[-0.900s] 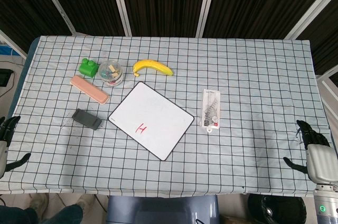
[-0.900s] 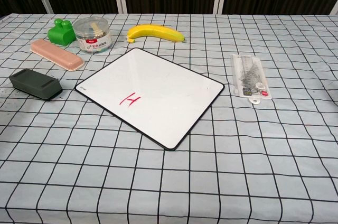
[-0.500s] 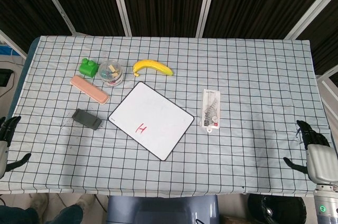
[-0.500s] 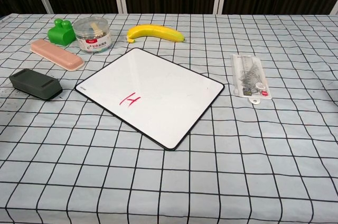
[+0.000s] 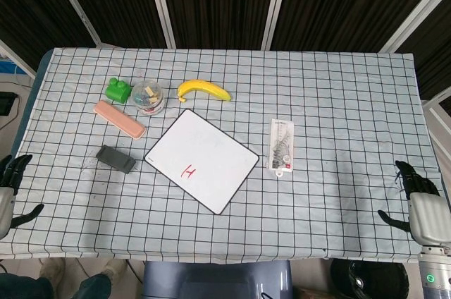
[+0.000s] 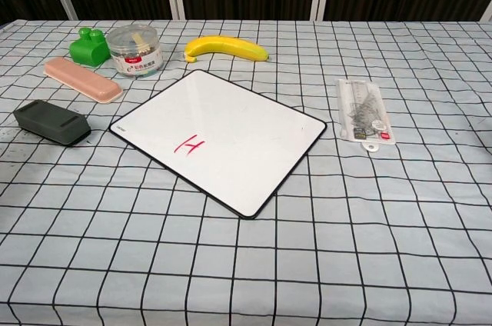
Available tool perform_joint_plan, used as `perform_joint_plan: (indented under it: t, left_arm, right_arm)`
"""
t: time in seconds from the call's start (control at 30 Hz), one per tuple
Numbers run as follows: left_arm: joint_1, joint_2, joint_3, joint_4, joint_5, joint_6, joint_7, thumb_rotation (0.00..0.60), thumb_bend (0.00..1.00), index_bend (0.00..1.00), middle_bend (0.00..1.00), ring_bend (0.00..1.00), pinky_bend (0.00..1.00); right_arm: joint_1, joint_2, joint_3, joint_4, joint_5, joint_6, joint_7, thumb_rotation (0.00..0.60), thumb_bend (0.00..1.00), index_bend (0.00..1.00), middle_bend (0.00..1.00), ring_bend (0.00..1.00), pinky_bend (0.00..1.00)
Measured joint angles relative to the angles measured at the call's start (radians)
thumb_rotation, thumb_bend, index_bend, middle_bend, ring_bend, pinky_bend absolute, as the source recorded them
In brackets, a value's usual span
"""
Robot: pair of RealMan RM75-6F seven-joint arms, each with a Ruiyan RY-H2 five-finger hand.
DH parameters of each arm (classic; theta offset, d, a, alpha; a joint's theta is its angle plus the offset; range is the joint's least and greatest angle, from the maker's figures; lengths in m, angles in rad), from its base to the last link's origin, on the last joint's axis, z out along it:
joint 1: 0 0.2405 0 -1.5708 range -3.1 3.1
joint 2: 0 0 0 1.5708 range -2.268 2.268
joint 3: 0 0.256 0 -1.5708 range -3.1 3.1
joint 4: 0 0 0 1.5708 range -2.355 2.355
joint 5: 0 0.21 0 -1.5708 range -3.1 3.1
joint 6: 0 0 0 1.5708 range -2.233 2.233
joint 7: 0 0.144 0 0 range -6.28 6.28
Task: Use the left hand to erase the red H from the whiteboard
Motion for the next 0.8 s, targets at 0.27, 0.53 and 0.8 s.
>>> perform_joint_plan:
  t: [0.27,0.53,0.8]
  left_arm:
    - [-0.050,0.021,-0.016,-0.028,0.008,-0.052,0.074,0.600,0.13,0.03,0.10,0.00,0.01]
    - [-0.191,0.082,-0.054,-0.102,-0.026,-0.274,0.163,0.600,0.13,0.03,0.10,0.00,0.01]
    - [-0.371,0.098,-0.103,-0.096,-0.181,-0.568,0.221,0.600,0.13,0.01,0.10,0.00,0.01]
  right_arm:
    - [0.001,0.004,-0.002,-0.006,0.003,-0.007,0.004,0.600,0.05,0.09,0.12,0.21,0.23]
    - [0.001,0.003,-0.002,-0.008,0.006,-0.008,0.002,0.600,0.06,0.09,0.12,0.21,0.23]
    - [0.004,0.000,0.001,-0.008,0.015,-0.015,-0.005,0.600,0.06,0.09,0.12,0.21,0.23]
